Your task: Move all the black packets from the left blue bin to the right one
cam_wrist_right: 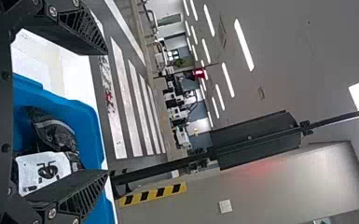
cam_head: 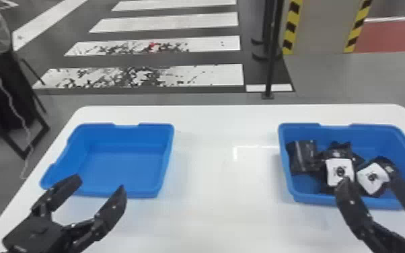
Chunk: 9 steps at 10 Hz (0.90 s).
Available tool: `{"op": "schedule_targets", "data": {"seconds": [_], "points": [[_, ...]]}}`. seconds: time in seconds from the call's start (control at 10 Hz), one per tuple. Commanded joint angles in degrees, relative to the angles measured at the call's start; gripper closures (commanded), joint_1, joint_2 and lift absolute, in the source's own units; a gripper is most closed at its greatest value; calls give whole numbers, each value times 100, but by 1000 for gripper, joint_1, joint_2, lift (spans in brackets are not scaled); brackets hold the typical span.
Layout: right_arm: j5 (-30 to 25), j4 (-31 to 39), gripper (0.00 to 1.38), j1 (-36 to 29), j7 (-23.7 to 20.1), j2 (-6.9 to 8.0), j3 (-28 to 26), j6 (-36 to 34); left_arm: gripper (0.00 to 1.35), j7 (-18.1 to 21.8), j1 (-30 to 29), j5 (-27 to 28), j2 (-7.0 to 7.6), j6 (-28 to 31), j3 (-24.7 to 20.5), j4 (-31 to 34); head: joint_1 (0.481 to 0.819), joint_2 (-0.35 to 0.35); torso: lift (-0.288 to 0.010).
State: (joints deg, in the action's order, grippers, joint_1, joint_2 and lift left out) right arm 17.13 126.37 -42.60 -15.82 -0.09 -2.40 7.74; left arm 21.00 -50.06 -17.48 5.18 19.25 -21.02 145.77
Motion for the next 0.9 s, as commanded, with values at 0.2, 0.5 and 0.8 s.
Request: {"op": "schedule_targets", "data": {"seconds": [0.2, 0.5, 0.8], "points": [[23, -2, 128, 0, -8, 0, 0, 0, 179, 0, 0, 0, 0, 15, 0, -1, 695, 122, -185], [35, -2, 128, 0, -8, 0, 0, 0, 179, 0, 0, 0, 0, 29, 11, -1, 695, 122, -185], [46, -2, 128, 0, -8, 0, 0, 0, 179, 0, 0, -12, 0, 29, 11, -1, 695, 122, -185]]}}
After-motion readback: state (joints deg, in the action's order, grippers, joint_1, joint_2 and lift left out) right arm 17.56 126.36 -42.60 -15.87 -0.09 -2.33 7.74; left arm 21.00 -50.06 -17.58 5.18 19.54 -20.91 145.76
